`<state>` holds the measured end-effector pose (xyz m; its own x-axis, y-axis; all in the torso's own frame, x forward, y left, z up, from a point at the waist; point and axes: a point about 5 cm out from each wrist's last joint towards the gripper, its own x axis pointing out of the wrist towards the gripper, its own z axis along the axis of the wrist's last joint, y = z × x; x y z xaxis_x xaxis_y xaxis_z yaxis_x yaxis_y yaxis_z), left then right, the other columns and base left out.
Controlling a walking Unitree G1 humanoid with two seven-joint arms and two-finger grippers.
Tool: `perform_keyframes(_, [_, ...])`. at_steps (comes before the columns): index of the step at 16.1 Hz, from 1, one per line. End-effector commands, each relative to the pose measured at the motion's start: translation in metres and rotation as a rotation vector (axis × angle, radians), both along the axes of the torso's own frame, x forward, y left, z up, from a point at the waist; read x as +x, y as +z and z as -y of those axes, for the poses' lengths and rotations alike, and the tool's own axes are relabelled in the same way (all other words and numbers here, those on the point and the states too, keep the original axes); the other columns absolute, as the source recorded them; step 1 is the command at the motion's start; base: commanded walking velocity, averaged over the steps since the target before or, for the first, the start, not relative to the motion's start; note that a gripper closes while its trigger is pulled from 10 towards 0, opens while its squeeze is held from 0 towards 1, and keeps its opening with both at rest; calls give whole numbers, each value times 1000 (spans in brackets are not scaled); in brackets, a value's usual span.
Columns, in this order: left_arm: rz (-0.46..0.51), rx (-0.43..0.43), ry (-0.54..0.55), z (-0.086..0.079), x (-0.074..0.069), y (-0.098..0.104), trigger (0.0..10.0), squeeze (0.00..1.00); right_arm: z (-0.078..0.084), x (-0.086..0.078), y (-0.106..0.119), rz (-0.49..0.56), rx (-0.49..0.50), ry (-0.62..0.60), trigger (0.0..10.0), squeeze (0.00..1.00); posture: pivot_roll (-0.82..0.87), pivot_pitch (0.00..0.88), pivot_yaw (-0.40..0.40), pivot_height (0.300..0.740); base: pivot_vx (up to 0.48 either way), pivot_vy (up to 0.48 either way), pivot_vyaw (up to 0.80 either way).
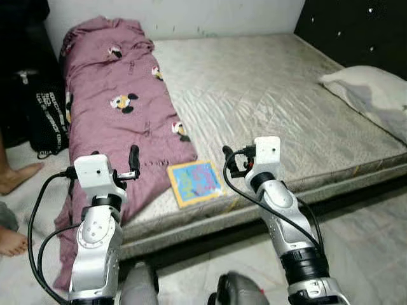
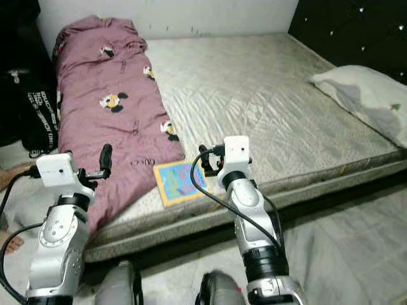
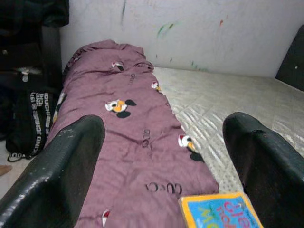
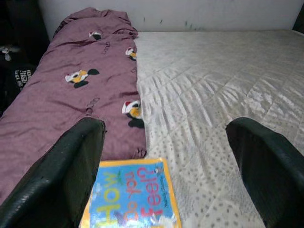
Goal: Clean up the room
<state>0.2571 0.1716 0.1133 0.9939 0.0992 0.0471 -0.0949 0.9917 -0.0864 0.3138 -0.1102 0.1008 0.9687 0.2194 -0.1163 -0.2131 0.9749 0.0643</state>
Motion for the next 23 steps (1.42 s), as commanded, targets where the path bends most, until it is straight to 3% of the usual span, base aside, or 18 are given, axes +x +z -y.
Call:
perform_keyframes(1, [3,8,2,1,1,3,10000,0,2,2,2,-2,-10,0,10000,0,-28,11,-62,658,0,0,0])
perform_keyframes(6, [8,-1,-2,0,-2,5,10000,0,-2,2,4,-2,5,37,10000,0,-34,60,-68,658,0,0,0])
perform_keyframes(14, [-1,1,-3,-4,-4,6,10000,0,-9,0,5,-14,28,106,10000,0,-25,70,-76,658,336,0,123])
perform_keyframes(20, [-8,2,-11,-4,-3,5,10000,0,-6,2,3,-32,30,78,10000,0,-25,68,-73,658,413,0,80])
perform_keyframes(23, [-9,2,-9,-4,-2,5,10000,0,-6,2,2,-34,25,70,10000,0,-25,68,-73,658,0,0,0])
